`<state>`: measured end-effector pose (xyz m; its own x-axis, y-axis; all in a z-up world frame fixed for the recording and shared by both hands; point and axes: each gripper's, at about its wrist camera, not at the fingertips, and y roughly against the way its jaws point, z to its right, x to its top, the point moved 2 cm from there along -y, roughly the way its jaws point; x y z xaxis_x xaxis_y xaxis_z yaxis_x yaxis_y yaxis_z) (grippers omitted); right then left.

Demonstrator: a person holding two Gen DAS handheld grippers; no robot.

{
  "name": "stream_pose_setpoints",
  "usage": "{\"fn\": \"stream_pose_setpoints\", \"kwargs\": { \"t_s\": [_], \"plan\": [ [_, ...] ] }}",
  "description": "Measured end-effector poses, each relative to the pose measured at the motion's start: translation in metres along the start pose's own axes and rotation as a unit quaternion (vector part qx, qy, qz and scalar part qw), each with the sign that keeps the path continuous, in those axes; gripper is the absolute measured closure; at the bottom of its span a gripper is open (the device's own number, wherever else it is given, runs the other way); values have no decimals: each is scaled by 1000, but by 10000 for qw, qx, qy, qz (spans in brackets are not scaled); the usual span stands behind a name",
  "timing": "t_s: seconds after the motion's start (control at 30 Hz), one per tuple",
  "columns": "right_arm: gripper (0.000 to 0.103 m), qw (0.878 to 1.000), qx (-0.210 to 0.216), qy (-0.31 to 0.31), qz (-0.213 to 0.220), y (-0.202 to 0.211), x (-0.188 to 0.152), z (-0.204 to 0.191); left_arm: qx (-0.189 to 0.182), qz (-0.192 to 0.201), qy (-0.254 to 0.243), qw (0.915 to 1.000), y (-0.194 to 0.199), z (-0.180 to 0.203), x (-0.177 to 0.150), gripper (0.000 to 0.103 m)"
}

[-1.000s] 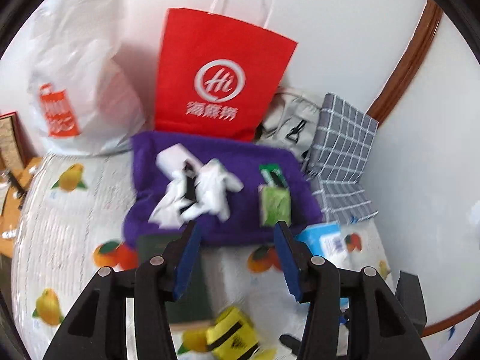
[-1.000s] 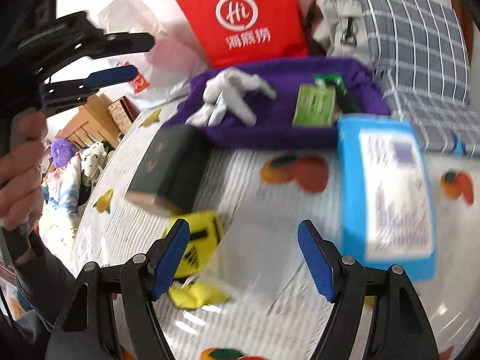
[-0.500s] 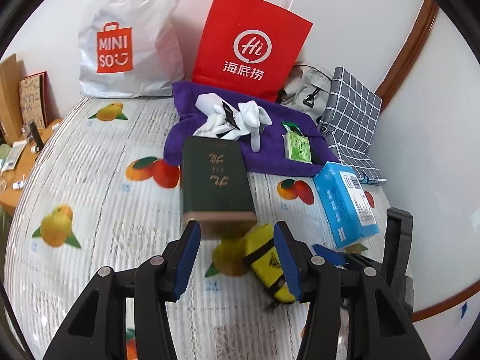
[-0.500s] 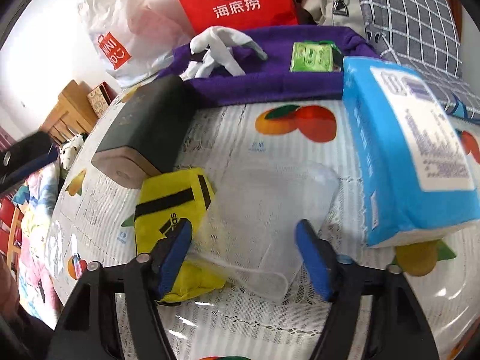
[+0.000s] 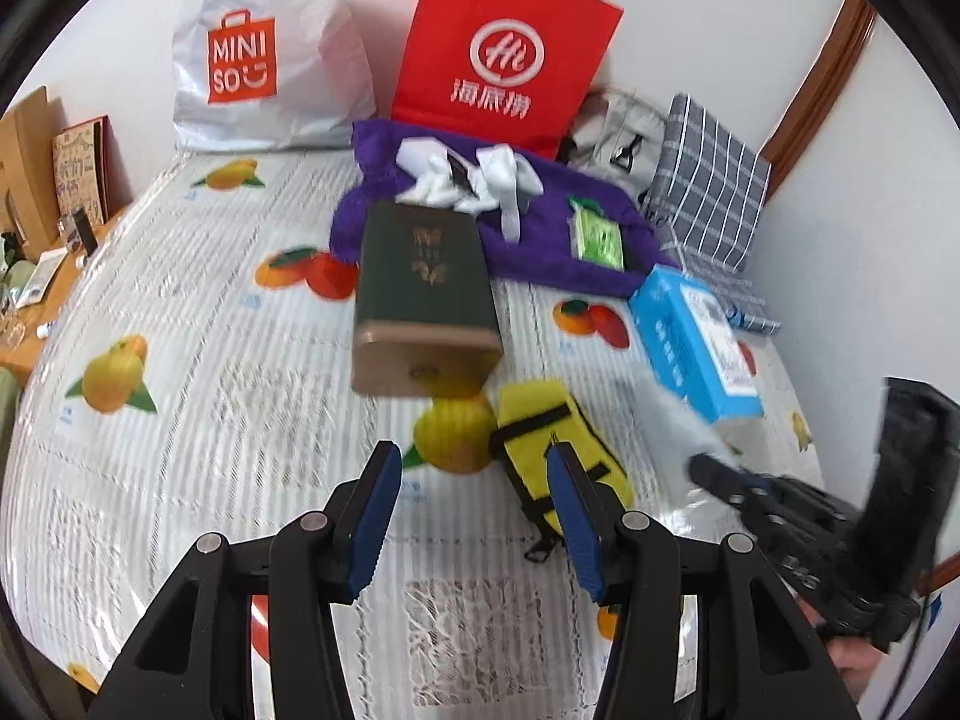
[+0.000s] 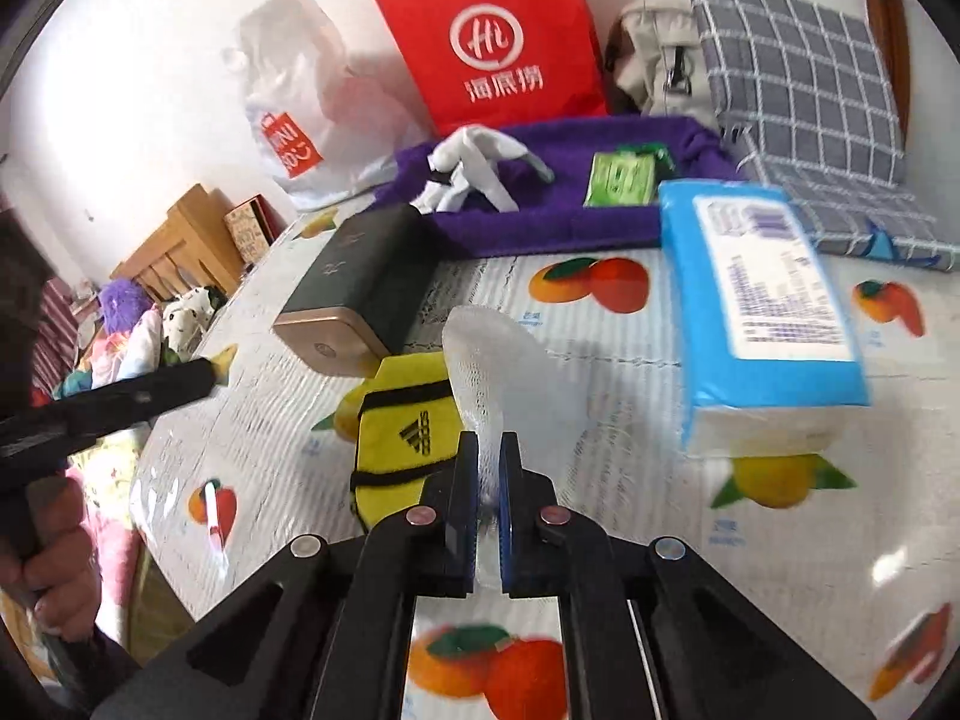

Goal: Organize soft objects

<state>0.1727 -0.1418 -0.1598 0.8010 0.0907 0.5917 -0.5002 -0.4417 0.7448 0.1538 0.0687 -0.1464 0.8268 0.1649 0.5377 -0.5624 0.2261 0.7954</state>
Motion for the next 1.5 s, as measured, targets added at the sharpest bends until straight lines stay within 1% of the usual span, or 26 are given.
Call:
{"fn": "stream_pose_setpoints", "kwargs": {
  "t_s": [0.17,0.27,0.33,0.4,0.47,0.53,0.6,0.67,0.73,0.77,0.83,0.93,1.0,1.07,1.13,1.23,1.3,1.37,1.43,1.5],
  "plan": [
    [97,9987,-331,391,30,24,-26,12,19,-243,87,9997,-15,10,-14,55],
    [97,9970,-624,462,-11,35,-49,31,48,-369,81,9993,-23,18,-21,54],
    [96,9968,-672,420,-106,38,-62,45,104,-435,84,9990,-29,22,-24,55],
    [95,9966,-615,467,-280,34,-74,54,142,-488,87,9987,-35,26,-26,55],
    [92,9957,-746,415,-351,29,-85,64,218,-531,77,9983,-39,29,-26,54],
    [80,9960,-712,429,-341,29,-92,69,238,-554,82,9981,-42,30,-27,54],
    [41,9961,-715,466,-228,33,-94,69,201,-563,78,9982,-44,32,-28,54],
    [28,9949,-838,561,49,39,-93,68,156,-565,70,9983,-47,33,-27,55],
    [22,9933,-936,598,311,43,-90,69,131,-575,42,9983,-50,36,-25,55],
    [19,9932,-951,572,352,42,-89,70,119,-570,38,9983,-51,37,-24,55],
    [19,9940,-946,448,305,34,-85,75,77,-573,33,9983,-56,41,-21,54],
    [17,9958,-898,157,39,15,-82,82,36,-627,65,9980,-66,47,-16,54],
    [9,9951,-951,234,159,12,-82,79,47,-684,67,9976,-73,51,-13,52],
    [4,9950,-932,353,74,6,-84,74,146,-724,73,9972,-83,55,-10,51],
    [2,9938,-1014,446,55,1,-85,70,273,-795,84,9964,-94,60,-8,48],
    [1,9924,-1141,455,22,-2,-84,68,380,-899,87,9952,-109,67,-6,47],
    [1,9929,-1129,371,58,-1,-84,70,501,-847,-34,9951,-114,75,-4,44],
    [1,9932,-1119,323,89,-1,-84,71,585,-886,-256,9940,-121,86,-2,40],
    [2,9929,-1132,347,101,-1,-85,71,710,-909,-490,9921,-127,98,-1,31],
    [4,9928,-1141,351,121,0,-85,71,866,-916,-687,9896,-133,107,-2,28]
  ]
}}
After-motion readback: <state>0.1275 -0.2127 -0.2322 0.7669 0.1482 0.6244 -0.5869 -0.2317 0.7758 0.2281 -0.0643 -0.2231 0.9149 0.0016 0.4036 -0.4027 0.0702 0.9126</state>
